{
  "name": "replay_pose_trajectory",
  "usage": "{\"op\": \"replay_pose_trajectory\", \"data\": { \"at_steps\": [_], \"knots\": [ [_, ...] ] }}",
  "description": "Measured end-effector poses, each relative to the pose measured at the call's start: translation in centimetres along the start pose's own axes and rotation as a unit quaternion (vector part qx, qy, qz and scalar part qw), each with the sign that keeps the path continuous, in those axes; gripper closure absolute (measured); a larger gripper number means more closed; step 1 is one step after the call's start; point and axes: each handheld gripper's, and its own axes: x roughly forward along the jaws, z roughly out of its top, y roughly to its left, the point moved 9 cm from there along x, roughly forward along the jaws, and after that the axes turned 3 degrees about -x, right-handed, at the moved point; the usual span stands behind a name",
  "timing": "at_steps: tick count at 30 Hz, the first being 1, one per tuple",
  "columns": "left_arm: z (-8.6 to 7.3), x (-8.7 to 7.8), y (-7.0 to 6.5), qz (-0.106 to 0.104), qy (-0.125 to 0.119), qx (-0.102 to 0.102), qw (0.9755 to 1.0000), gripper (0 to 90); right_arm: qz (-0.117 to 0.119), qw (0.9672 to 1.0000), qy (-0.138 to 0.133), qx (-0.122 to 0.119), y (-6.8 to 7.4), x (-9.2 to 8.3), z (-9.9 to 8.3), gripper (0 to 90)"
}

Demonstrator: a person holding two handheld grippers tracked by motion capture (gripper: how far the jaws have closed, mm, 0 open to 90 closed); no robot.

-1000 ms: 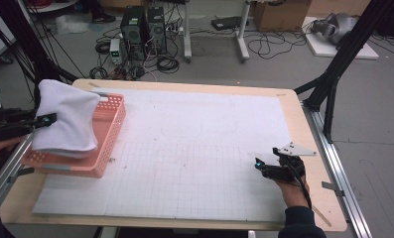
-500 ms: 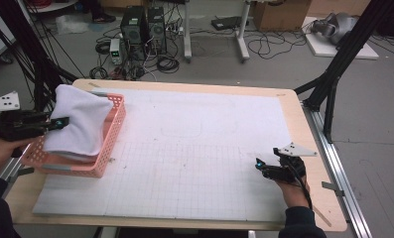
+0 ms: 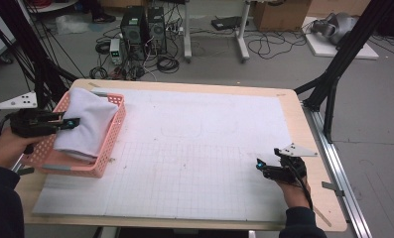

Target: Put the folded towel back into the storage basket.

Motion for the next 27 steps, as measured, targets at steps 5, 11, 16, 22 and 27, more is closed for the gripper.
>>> {"op": "replay_pose_trajectory", "data": {
  "at_steps": [5,11,16,22,27],
  "knots": [
    [-0.5,0.5,1.3,0.025,0.006,-0.012,0.9996,72.8,0.0,1.0,0.0,-0.001,0.0,-0.1,0.0,20.8],
    [-1.4,1.2,2.6,0.04,0.017,-0.044,0.9981,71.8,0.0,1.0,0.0,-0.001,0.0,-0.1,0.0,20.8],
    [-2.5,2.0,3.4,0.061,0.05,-0.067,0.9947,70.0,-0.001,1.0,0.001,0.001,-0.1,-0.2,-0.2,20.8],
    [-4.7,1.4,6.0,0.167,0.099,-0.115,0.9741,54.7,-0.003,1.0,0.0,0.002,-0.2,-0.4,-0.2,20.8],
    [-4.5,-1.8,8.4,0.322,0.097,-0.124,0.9335,40.7,-0.002,1.0,0.0,0.002,-0.2,-0.3,-0.2,20.8]
  ]
}}
